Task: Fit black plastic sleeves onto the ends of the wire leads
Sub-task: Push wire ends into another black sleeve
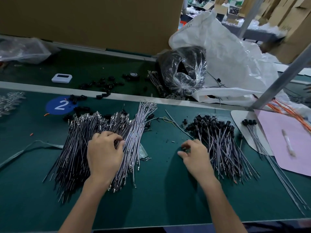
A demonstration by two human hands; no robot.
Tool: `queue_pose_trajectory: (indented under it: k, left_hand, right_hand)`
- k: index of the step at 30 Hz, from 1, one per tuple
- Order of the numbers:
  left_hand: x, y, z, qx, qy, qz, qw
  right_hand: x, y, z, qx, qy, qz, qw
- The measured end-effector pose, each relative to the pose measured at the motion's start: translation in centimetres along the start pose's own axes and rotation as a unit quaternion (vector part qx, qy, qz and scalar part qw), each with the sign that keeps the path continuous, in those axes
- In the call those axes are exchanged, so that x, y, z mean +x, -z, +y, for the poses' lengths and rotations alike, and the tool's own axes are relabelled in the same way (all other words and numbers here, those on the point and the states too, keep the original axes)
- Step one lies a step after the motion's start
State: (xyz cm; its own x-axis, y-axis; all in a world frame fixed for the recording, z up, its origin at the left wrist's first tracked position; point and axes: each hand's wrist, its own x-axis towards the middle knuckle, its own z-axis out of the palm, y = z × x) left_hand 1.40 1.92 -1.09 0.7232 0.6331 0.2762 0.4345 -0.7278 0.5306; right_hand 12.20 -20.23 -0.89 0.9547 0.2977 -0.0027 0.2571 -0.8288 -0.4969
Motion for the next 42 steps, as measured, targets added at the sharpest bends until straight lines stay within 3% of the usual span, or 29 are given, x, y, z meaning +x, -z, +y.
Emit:
queue_pose_trajectory:
  k: [4, 8, 10, 12, 17, 21, 27, 29, 34, 42]
  left_hand:
    - [0.0, 0.5, -1.4, 0.068, 0.015, 0.031, 0.997]
    - [0.2, 0.8, -2.8, 0.089, 0.032, 0.076, 0.993]
    - [0.3, 0.8, -3.2, 0.077, 0.028, 0.084, 0.993]
    - [0.3, 0.7, -3.4, 0.07, 0.019, 0.087, 0.994]
    - [0.5, 0.8, -3.4, 0.069, 0.016, 0.078, 0.994]
    - [0.9, 0.9, -3.2, 0.058, 0.034, 0.058, 0.996]
    - [0.9, 1.1, -2.9, 0.03, 0.046, 0.059, 0.997]
    - [1.0, 1.2, -2.7, 0.05, 0.045, 0.061, 0.996]
    - [1.4, 1.6, -2.2, 0.097, 0.065, 0.03, 0.993]
    - [1.6, 2.6, -1.6, -0.024, 0.113, 0.087, 0.99]
  right_hand:
    - [0.1, -0.9, -2.8, 0.004, 0.057, 0.065, 0.996]
    - [1.1, -2.8, -6.6, 0.108, 0.044, -0.081, 0.99]
    - [2.0, -3.6, -8.0, 0.205, -0.012, -0.155, 0.966]
    - [3.0, -4.1, -9.1, 0.286, -0.071, -0.178, 0.939]
    - [4.1, -4.9, -10.2, 0.322, -0.125, -0.167, 0.923]
    - [4.3, -4.8, -10.4, 0.331, -0.118, -0.183, 0.918]
    - [3.7, -4.4, -9.5, 0.331, -0.096, -0.127, 0.93]
    - [3.5, -3.9, -9.2, 0.373, -0.083, -0.128, 0.915]
    - [2.3, -1.9, -8.6, 0.537, -0.04, -0.135, 0.832]
    - [-0.1, 1.7, -7.7, 0.577, 0.0, -0.061, 0.814]
